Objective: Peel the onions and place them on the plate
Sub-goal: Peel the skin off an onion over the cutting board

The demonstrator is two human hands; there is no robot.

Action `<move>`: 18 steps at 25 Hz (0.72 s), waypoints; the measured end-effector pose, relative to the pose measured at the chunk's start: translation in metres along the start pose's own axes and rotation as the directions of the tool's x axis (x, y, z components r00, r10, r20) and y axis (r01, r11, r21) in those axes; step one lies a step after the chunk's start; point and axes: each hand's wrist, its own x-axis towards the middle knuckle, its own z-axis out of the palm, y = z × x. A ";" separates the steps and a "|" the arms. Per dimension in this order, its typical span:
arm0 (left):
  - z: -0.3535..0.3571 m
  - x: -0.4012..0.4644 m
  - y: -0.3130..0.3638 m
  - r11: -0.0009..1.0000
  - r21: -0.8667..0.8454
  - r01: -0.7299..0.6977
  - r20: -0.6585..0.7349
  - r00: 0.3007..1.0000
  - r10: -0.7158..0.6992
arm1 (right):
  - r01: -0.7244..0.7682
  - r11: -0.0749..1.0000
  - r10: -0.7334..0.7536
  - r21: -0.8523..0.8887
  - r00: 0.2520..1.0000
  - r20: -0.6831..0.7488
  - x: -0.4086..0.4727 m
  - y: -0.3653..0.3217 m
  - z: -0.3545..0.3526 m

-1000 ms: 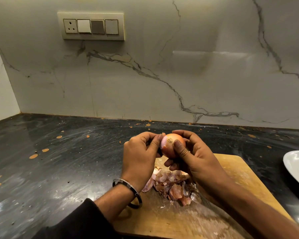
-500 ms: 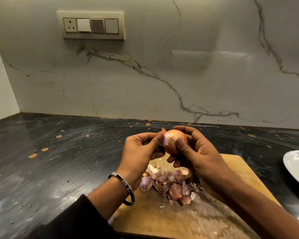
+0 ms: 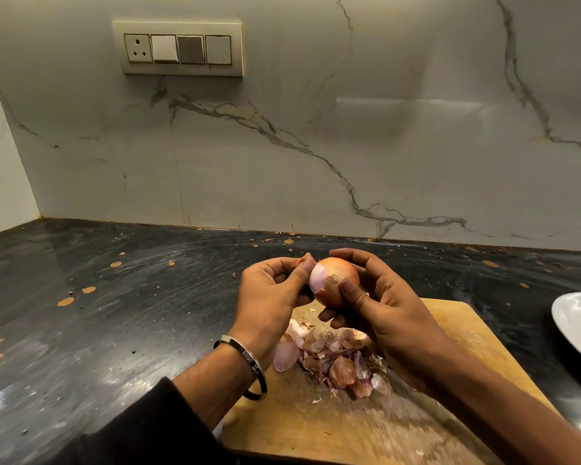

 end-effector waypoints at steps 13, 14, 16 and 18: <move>-0.003 0.001 0.003 0.995 -0.065 0.077 0.116 0.991 -0.069 | -0.022 1.000 0.022 -0.018 1.000 -0.008 0.002 -0.006 -0.006; -0.003 0.000 0.002 0.996 -0.057 0.067 0.109 0.992 -0.061 | -0.020 1.000 0.020 -0.015 1.000 -0.011 0.002 -0.005 -0.006; -0.001 0.000 0.001 0.997 -0.052 0.052 0.089 0.995 -0.047 | -0.016 1.000 0.016 -0.008 1.000 -0.015 0.002 -0.005 -0.005; -0.001 -0.001 -0.001 0.996 -0.065 0.055 0.068 0.996 -0.050 | -0.016 1.000 0.016 -0.013 1.000 -0.008 0.002 -0.006 -0.005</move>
